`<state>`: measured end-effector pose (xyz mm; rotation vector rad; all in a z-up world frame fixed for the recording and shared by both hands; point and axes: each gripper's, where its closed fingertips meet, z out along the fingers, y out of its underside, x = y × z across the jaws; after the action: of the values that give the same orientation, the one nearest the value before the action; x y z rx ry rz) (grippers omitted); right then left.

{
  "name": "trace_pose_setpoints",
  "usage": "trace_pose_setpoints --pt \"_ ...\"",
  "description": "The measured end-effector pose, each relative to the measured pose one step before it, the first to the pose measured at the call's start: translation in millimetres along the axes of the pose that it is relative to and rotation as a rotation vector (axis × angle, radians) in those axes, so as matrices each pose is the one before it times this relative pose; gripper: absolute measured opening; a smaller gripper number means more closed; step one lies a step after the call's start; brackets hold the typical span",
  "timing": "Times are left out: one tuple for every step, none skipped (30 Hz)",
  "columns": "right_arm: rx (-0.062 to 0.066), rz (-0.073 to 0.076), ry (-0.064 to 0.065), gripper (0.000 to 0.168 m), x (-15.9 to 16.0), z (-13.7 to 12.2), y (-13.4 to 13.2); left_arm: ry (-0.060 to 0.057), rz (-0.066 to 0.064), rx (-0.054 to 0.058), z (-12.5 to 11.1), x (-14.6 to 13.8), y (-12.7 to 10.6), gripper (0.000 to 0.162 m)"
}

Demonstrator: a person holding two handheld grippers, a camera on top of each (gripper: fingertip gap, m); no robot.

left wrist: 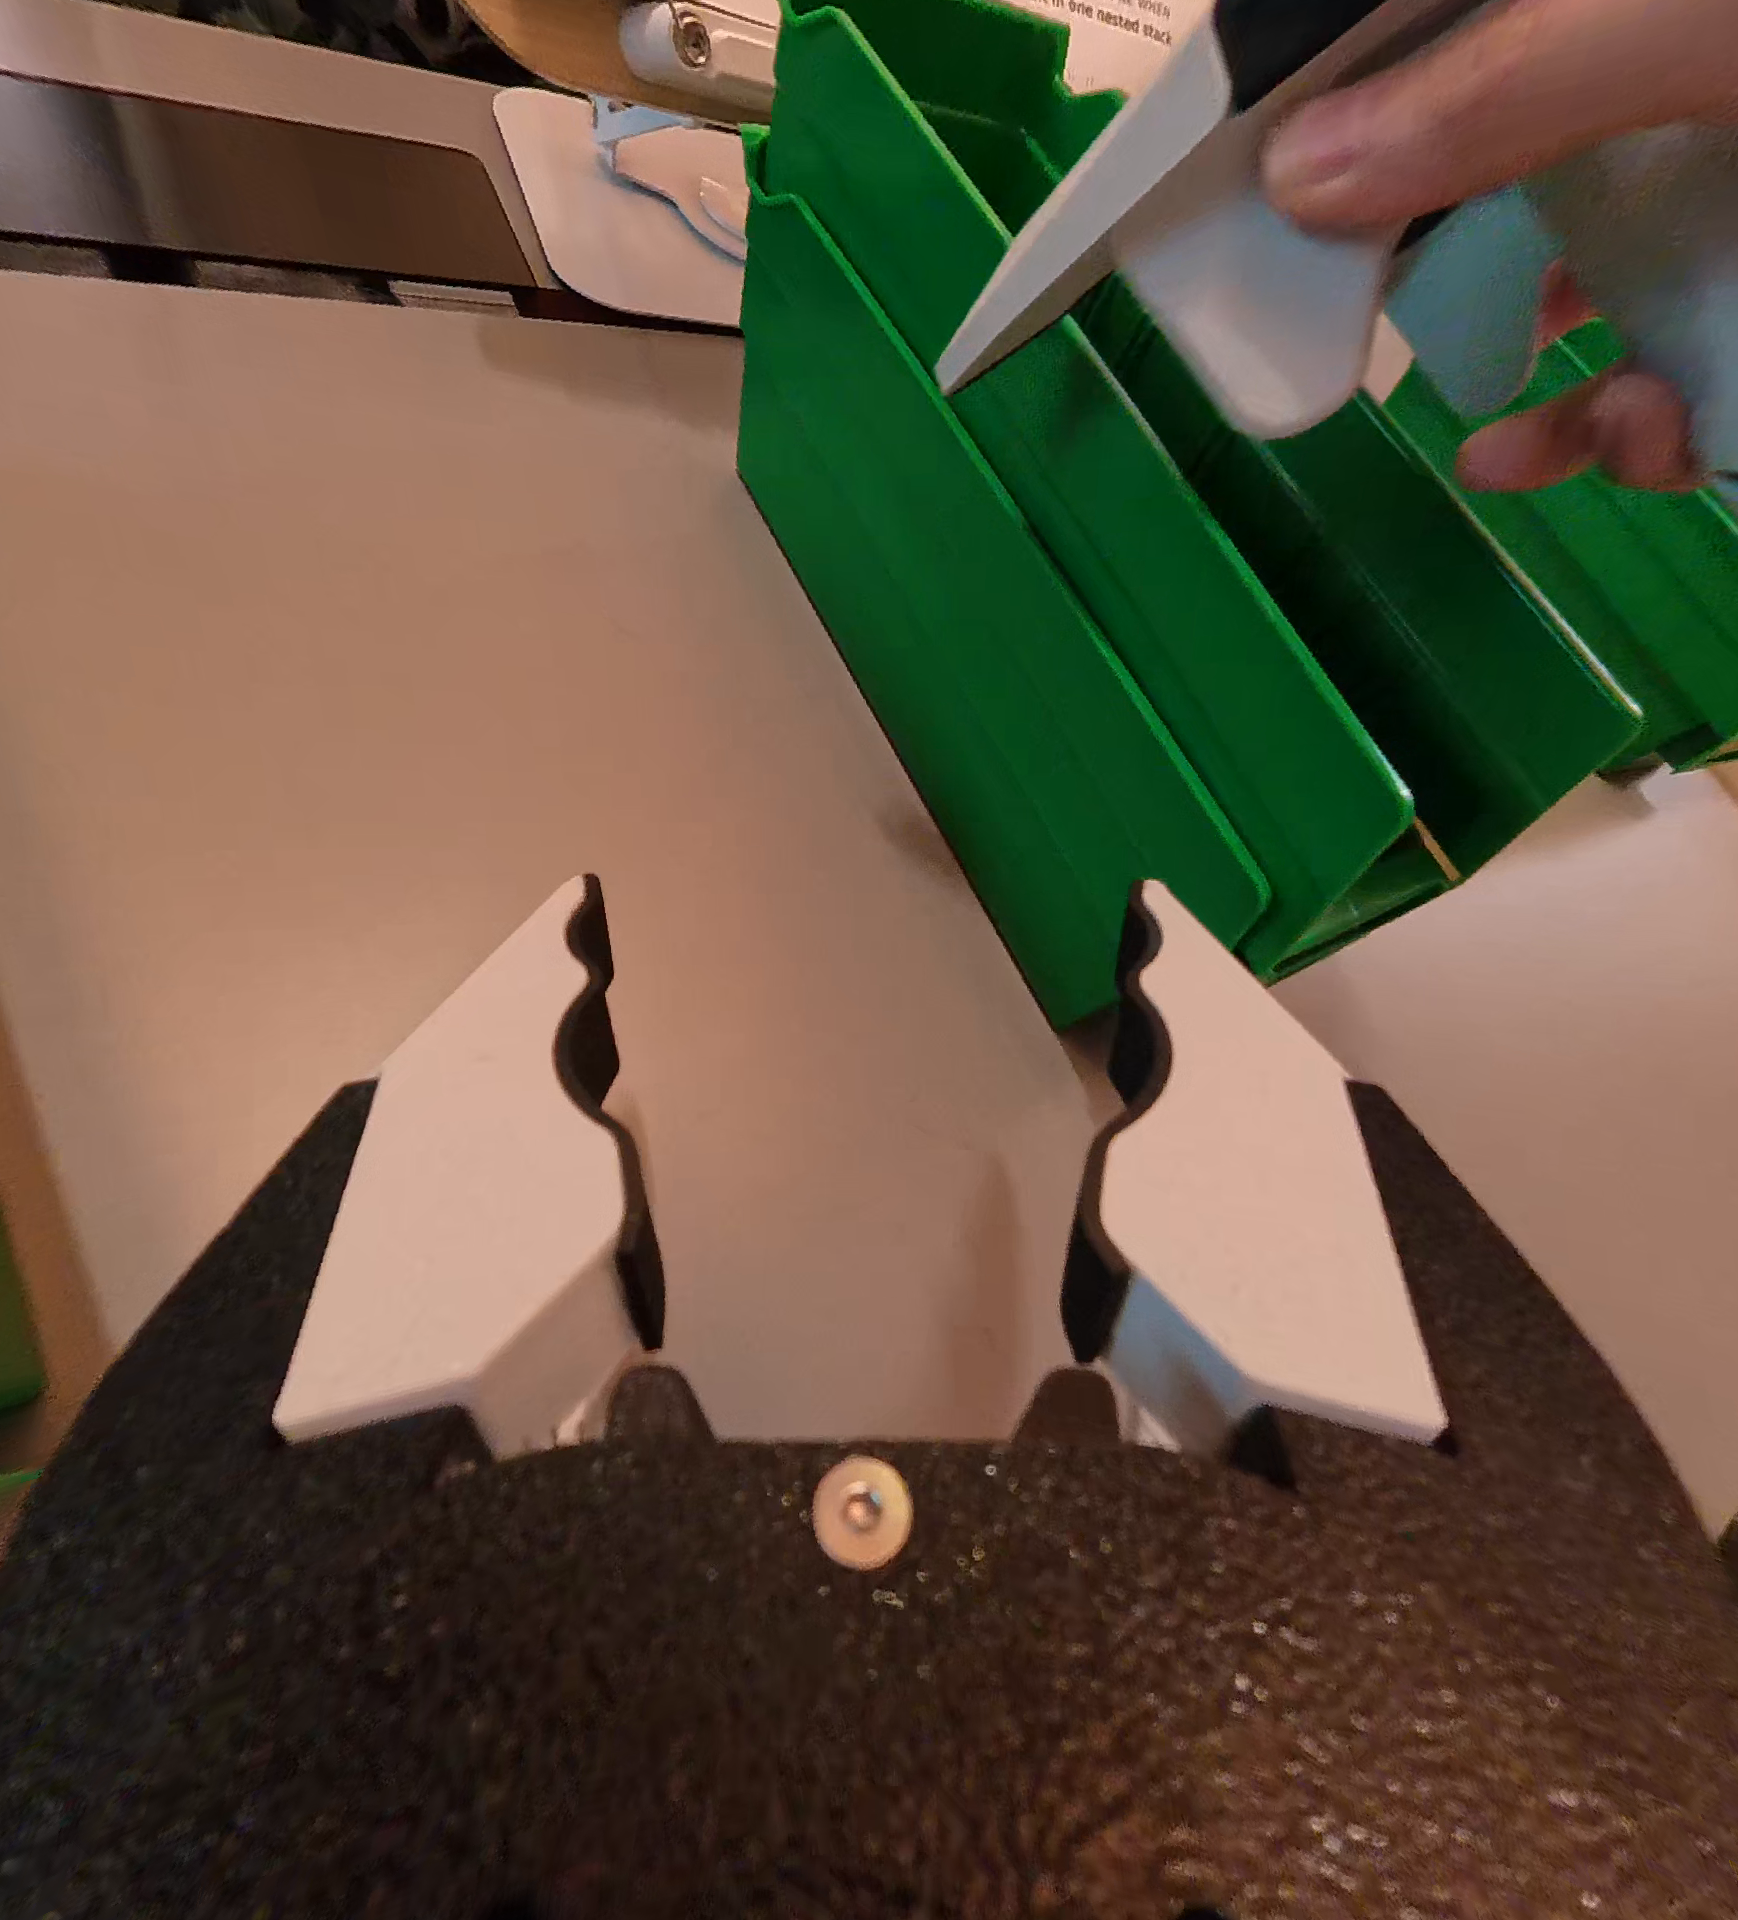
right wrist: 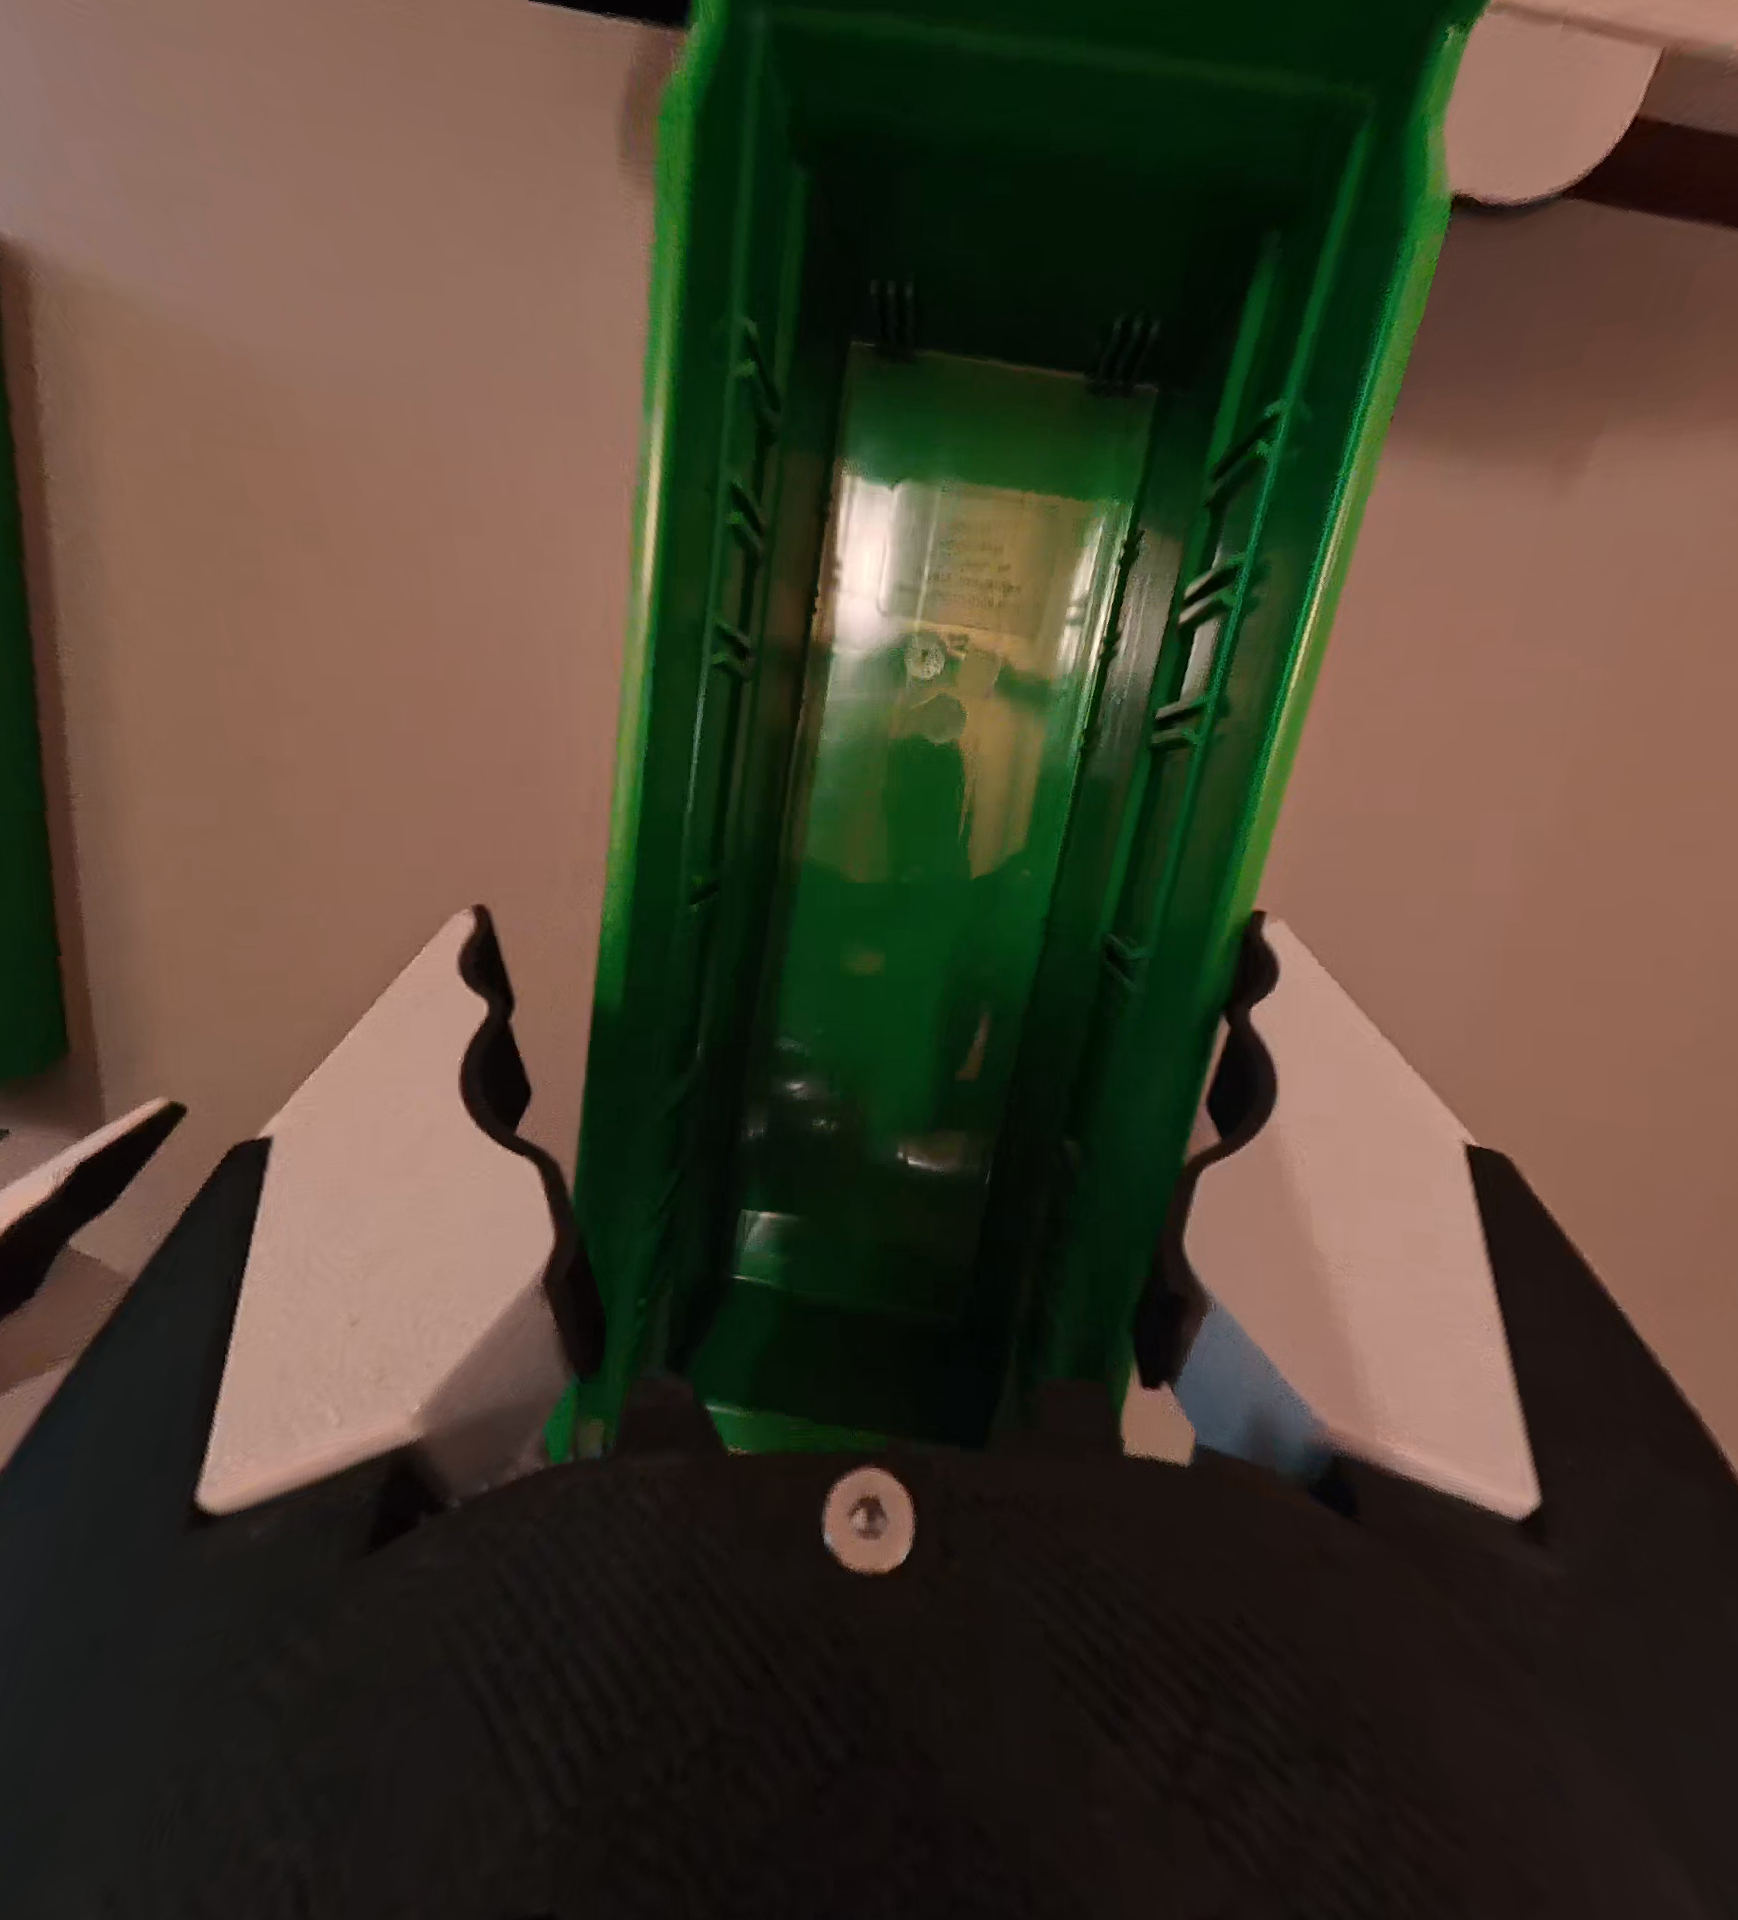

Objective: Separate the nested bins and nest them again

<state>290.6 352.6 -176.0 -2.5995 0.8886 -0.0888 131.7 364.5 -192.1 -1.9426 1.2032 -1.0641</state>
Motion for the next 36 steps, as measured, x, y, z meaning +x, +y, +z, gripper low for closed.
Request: trace_pose_setpoints --pt "0.0176 -0.0243 -0.0027 0.129 -0.71 -6.35 -2.46 -0.0079 0.0051 0.0048 -0.91 -0.81 -1.16 0.095" --pt "0.0182 -0.0220 -0.0117 0.125 -1.69 -7.31 -2.75 -0.0071 0.0014 0.0082 -1.11 -1.01 -1.71 0.096" --pt "0.0224 -0.0195 -0.0228 0.125 -2.87 -8.05 -3.05 -0.0066 -0.0029 0.0094 -1.34 -1.38 -1.84 0.095" --pt "0.0287 -0.0149 -0.0284 0.124 -2.88 -8.55 -3.88 -0.0055 -0.0055 0.0091 -1.67 -1.44 -1.77 0.095" --pt "0.0323 -0.0098 -0.0260 0.123 -1.50 -8.95 -4.24 -0.0055 -0.0045 0.0089 -1.83 -1.67 -1.74 0.096" --pt "0.0377 0.0005 -0.0234 0.123 0.05 -8.85 -5.06 -0.0059 -0.0044 0.0080 -1.87 -1.92 -1.48 0.096" --pt "0.0336 0.0078 -0.0230 0.122 1.09 -8.64 -4.72 -0.0065 -0.0043 0.0073 -1.82 -2.00 -1.43 0.096" --pt "0.0301 0.0063 -0.0167 0.120 2.40 -8.38 -3.82 -0.0069 -0.0030 0.0057 -1.67 -2.31 -1.30 0.096" --pt "0.0302 0.0000 -0.0141 0.119 2.88 -8.13 -3.03 -0.0085 -0.0026 0.0025 -1.84 -2.60 -0.79 0.096" --pt "0.0312 -0.0051 -0.0093 0.119 3.96 -8.35 -2.12 -0.0119 -0.0013 0.0020 -2.07 -3.21 -0.99 0.096" --pt "0.0349 -0.0081 0.0041 0.117 6.24 -8.45 -1.17 -0.0127 0.0014 0.0049 -2.69 -3.53 -1.77 0.096" --pt "0.0372 -0.0126 0.0080 0.116 7.05 -8.48 0.25 -0.0133 -0.0021 0.0073 -3.25 -3.72 -2.29 0.096" --pt "0.0354 -0.0136 -0.0029 0.116 5.62 -8.16 2.33 -0.0079 -0.0066 0.0101 -3.96 -2.99 -2.78 0.096" --pt "0.0347 -0.0107 -0.0169 0.116 3.82 -8.17 4.39 -0.0006 -0.0076 0.0124 -4.37 -1.84 -3.18 0.096" --pt "0.0343 -0.0055 -0.0167 0.115 4.19 -8.14 5.82 -0.0033 -0.0078 0.0135 -4.47 -2.20 -3.31 0.097" --pt "0.0358 -0.0063 -0.0141 0.114 5.02 -8.28 6.40 -0.0071 -0.0046 0.0122 -4.32 -2.86 -2.82 0.098" --pt "0.0368 -0.0089 -0.0121 0.113 5.41 -8.80 7.61 -0.0063 -0.0011 0.0072 -3.65 -3.17 -2.49 0.099" --pt "0.0380 -0.0093 -0.0045 0.112 6.63 -9.08 8.73 -0.0058 0.0000 0.0023 -3.05 -3.53 -2.28 0.099" --pt "0.0383 -0.0083 0.0042 0.111 7.81 -8.73 9.48 -0.0046 0.0106 -0.0027 -2.37 -3.97 -2.49 0.099" --pt "0.0372 -0.0122 0.0016 0.113 7.18 -7.60 9.95 -0.0112 0.0227 -0.0133 -1.73 -6.11 -2.37 0.101" --pt "0.0296 -0.0144 -0.0073 0.113 5.68 -7.02 11.37 -0.0360 0.0220 -0.0260 -1.58 -10.85 -2.36 0.104" --pt "0.0242 -0.0082 -0.0082 0.112 4.97 -6.58 11.83 -0.0589 0.0132 -0.0332 -1.98 -14.79 -3.05 0.108" --pt "0.0251 0.0006 -0.0047 0.111 5.01 -5.86 10.76 -0.0584 0.0147 -0.0290 -2.36 -15.06 -5.17 0.112" --pt "0.0255 0.0096 -0.0042 0.112 4.54 -5.00 9.38 -0.0434 0.0205 -0.0143 -1.71 -13.30 -8.25 0.116" --pt "0.0285 0.0130 -0.0109 0.113 2.90 -4.32 7.58 -0.0263 0.0240 -0.0042 -0.40 -11.07 -10.34 0.120" --pt "0.0269 0.0135 -0.0151 0.113 1.70 -3.63 6.44 -0.0152 0.0274 -0.0087 1.23 -9.65 -10.03 0.123" --pt "0.0215 0.0148 -0.0159 0.114 0.93 -2.91 5.43 -0.0146 0.0273 -0.0317 2.74 -9.53 -6.83 0.127" --pt "0.0209 0.0126 -0.0136 0.115 0.72 -2.20 3.80 -0.0298 0.0188 -0.0539 3.69 -11.39 -3.88 0.130" --pt "0.0237 0.0051 -0.0079 0.115 1.12 -1.33 2.30 -0.0376 0.0171 -0.0584 4.66 -11.89 -3.26 0.132" --pt "0.0184 -0.0008 -0.0018 0.116 1.54 -0.59 1.97 -0.0248 0.0195 -0.0492 5.84 -9.27 -3.90 0.132" --pt "0.0121 -0.0035 -0.0007 0.118 1.29 0.14 1.91 -0.0180 0.0079 -0.0438 7.33 -8.11 -3.80 0.135" --pt "0.0081 -0.0055 -0.0046 0.119 0.28 0.65 1.56 -0.0082 -0.0054 -0.0471 8.12 -5.84 -2.23 0.136" --pt "0.0075 -0.0082 -0.0062 0.119 -0.70 0.93 0.94 0.0155 -0.0015 -0.0550 7.90 -1.05 0.35 0.136" --pt "0.0085 -0.0119 -0.0074 0.119 -1.39 1.00 0.34 0.0169 -0.0002 -0.0528 7.41 -0.31 1.22 0.136" --pt "0.0084 -0.0131 -0.0050 0.119 -1.19 0.86 -0.12 -0.0058 -0.0057 -0.0392 7.10 -3.41 0.16 0.136" --pt "0.0098 -0.0143 -0.0010 0.119 -0.56 0.71 -0.60 -0.0094 -0.0026 -0.0373 7.38 -3.67 0.63 0.136"
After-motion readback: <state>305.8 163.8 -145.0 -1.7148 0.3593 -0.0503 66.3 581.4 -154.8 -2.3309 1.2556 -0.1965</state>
